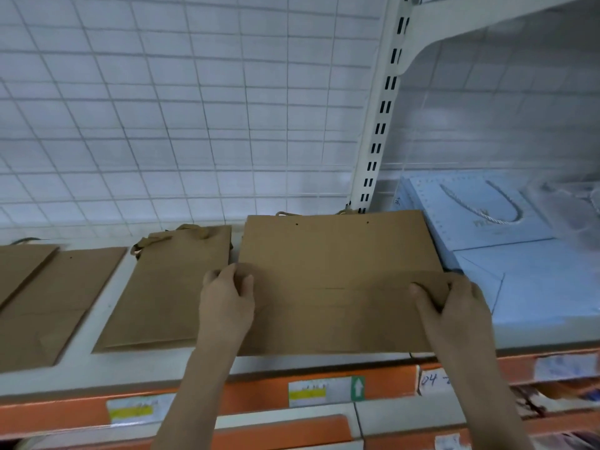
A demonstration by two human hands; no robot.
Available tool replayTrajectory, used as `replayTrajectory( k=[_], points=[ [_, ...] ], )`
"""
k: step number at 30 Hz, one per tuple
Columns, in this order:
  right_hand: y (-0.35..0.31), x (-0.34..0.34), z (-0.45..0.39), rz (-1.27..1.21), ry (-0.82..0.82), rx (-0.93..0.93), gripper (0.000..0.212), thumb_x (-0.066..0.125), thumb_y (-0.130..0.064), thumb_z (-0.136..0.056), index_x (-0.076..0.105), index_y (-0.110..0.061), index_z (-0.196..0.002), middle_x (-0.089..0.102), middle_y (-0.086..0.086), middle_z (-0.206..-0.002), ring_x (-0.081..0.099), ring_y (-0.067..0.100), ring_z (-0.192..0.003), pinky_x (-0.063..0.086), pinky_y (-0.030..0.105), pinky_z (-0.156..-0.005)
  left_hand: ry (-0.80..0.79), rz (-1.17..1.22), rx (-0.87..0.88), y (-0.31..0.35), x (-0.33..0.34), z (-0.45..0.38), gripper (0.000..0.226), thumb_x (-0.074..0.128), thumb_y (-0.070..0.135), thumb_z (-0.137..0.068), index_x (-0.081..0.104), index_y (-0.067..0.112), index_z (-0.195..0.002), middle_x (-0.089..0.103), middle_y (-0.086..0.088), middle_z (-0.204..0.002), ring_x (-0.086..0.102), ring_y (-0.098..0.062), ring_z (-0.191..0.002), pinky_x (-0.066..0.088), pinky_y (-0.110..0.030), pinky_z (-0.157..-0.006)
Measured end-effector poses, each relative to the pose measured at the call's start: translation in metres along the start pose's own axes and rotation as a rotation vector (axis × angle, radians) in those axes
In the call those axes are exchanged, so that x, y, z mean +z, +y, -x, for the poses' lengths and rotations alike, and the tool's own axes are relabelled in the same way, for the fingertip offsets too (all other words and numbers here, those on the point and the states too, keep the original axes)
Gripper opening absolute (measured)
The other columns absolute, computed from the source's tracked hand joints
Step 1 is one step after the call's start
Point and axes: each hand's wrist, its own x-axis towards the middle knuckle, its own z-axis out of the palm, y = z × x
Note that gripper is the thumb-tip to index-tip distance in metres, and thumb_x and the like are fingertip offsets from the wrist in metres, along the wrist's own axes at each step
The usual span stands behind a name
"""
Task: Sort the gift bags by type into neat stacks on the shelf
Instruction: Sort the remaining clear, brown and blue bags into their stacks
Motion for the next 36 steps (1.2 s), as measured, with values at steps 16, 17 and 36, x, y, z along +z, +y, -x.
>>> replayTrajectory(
  k=[16, 17, 36],
  points=[
    [-0.004, 0.043, -0.023, 0.150, 0.146, -0.342, 0.020, 0.050, 0.011, -0.077, 0.068, 0.009, -0.086, 0.062, 0.029, -0.089, 0.056, 0.044, -0.084, 0.041, 0.044, -0.085, 0.171, -0.203, 0.183, -0.020, -0.011, 0.016, 0.026, 0.053, 0.027, -0.091, 0.063, 0.006, -0.104, 0.059, -0.011, -0.094, 0.055, -0.029, -0.091, 0.041, -0.031, -0.073],
    [-0.009, 0.045, -0.021, 0.140, 0.168, -0.356, 0.024, 0.047, 0.010, -0.076, 0.068, 0.010, -0.086, 0.062, 0.029, -0.087, 0.057, 0.044, -0.080, 0.041, 0.043, -0.085, 0.173, -0.223, 0.199, -0.026, -0.016, 0.019, 0.026, 0.053, 0.027, -0.091, 0.065, 0.006, -0.100, 0.060, -0.010, -0.090, 0.056, -0.030, -0.088, 0.042, -0.032, -0.071],
    [-0.274, 0.186, 0.197, -0.203, -0.172, -0.554, 0.018, 0.060, -0.004, -0.083, 0.065, -0.004, -0.100, 0.062, 0.009, -0.085, 0.061, 0.026, -0.073, 0.052, 0.036, -0.065, 0.224, -0.234, 0.146, -0.267, -0.251, -0.011, 0.022, 0.050, 0.019, -0.081, 0.067, 0.005, -0.078, 0.063, -0.010, -0.062, 0.055, -0.031, -0.052, 0.037, -0.026, -0.050]
  ],
)
